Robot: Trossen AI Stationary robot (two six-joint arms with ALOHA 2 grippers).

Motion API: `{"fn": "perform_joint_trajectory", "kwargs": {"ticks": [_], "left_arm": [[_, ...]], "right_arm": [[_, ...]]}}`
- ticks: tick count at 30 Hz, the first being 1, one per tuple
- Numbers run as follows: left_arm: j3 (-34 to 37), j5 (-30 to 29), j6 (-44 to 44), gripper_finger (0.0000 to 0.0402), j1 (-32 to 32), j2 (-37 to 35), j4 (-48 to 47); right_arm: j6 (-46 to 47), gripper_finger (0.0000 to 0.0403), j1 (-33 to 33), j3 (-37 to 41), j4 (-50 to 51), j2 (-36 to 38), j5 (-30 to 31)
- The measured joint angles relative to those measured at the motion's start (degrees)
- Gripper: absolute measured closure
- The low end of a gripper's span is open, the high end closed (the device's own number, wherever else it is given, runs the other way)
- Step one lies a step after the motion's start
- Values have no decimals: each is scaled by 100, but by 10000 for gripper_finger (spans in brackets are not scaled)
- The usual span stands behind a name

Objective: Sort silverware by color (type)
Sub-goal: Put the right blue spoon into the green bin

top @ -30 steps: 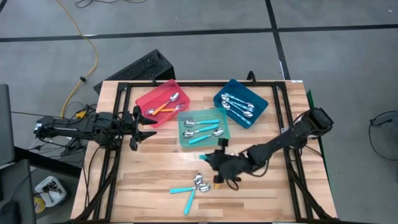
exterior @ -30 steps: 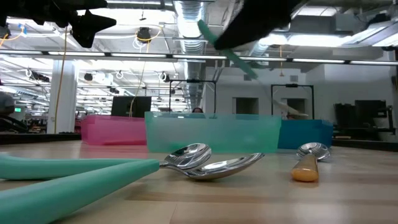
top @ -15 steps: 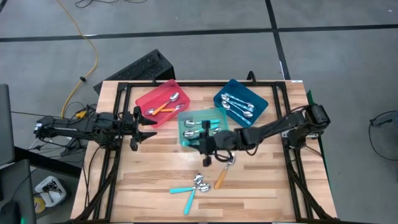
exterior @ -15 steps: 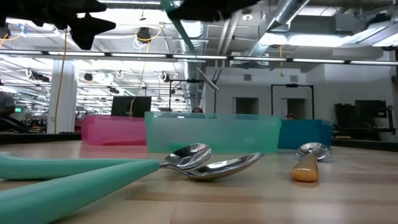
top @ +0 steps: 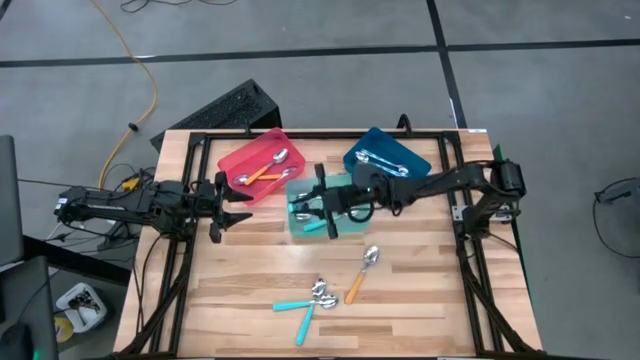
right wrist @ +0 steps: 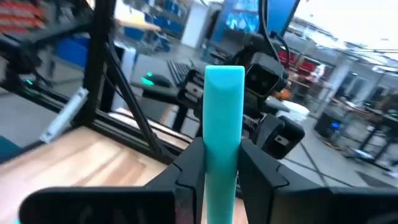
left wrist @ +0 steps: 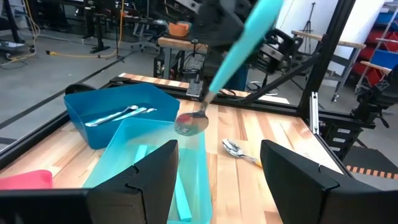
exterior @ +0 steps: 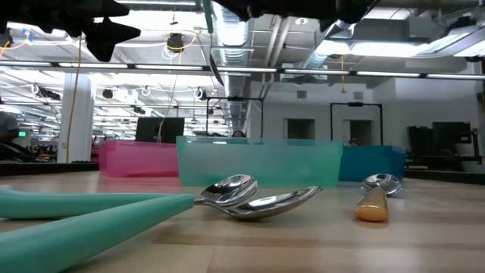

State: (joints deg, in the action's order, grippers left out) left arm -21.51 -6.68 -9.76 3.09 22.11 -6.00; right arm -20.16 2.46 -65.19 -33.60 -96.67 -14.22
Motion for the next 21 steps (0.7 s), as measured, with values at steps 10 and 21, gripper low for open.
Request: {"fn": "perform_joint_trajectory", "kwargs": {"ticks": [10,21], "left_arm": [[1,2,-59,187,0,-2,-113],[1,4,-119,187,-2,0,-109]], "right_arm": [[436,307,860,2,35,-4,-1021],[865,307,1540,2,1184,-11,-1917]]}}
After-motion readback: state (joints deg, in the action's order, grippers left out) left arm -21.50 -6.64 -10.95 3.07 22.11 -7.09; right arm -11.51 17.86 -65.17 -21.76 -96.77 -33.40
